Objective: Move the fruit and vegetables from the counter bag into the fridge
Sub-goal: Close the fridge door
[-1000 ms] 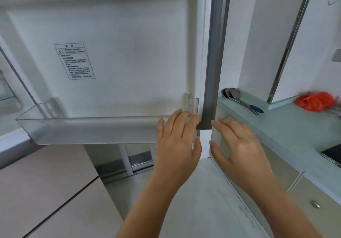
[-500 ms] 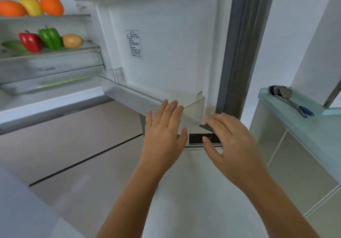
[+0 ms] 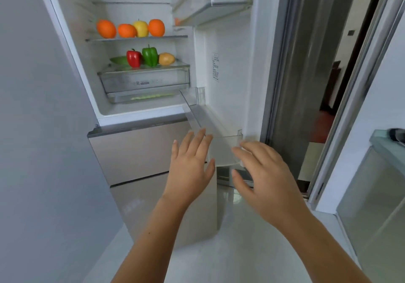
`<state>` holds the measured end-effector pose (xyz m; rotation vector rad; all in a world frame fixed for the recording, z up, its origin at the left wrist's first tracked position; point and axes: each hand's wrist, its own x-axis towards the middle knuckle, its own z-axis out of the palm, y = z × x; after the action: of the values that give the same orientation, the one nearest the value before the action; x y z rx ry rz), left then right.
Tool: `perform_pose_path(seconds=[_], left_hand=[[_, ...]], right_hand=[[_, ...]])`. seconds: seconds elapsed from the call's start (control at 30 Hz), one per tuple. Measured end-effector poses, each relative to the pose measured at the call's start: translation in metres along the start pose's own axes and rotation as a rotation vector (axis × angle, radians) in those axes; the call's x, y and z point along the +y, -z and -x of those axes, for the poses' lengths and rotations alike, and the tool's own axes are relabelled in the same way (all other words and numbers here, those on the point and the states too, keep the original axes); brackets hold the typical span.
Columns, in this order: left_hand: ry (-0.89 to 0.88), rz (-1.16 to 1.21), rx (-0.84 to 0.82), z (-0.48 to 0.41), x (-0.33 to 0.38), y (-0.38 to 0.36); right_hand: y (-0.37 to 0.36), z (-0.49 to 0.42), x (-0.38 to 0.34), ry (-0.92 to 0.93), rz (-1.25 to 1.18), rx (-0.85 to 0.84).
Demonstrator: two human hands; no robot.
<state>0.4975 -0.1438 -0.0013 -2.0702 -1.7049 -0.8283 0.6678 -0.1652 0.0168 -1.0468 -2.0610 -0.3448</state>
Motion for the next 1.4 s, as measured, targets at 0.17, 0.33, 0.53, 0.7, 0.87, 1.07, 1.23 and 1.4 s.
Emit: perform_pose_path(seconds=[0.17,0.33,0.53,0.7,0.87,1.07,1.23,1.4], left_hand=[[0.075,-0.021,-0.022,0.015,-0.039,0.016],[0.194,-0.028,-0.061,0.029,-0.074,0.033],[0.214,0.002,0.034,0.045,-0.095,0.058],[0.146,0.002,0.181,0.058,-0.106,0.085],[0.131,-0.028,0.24,0.073,-0.127,0.096],[0.169,-0.083,0.213,0.095,-0.174,0.105],[0.215,-0.134,0.177,0.114,-0.221,0.111],[0.243,-0.151,0.185,0.123,-0.257,0.116]], right_hand=[[-0.011,-0.018,-0.036,0.068,-0.041,-0.025],[-0.018,-0.034,-0.066,0.119,-0.09,0.023],[-0.013,-0.045,-0.086,0.201,-0.047,0.094],[-0.018,-0.055,-0.101,0.138,-0.017,0.119],[-0.046,-0.066,-0.119,0.143,-0.057,0.113],[-0.09,-0.088,-0.158,0.176,-0.069,0.065],[-0.131,-0.103,-0.199,0.15,-0.166,0.023],[-0.175,-0.125,-0.221,0.124,-0.194,-0.033]])
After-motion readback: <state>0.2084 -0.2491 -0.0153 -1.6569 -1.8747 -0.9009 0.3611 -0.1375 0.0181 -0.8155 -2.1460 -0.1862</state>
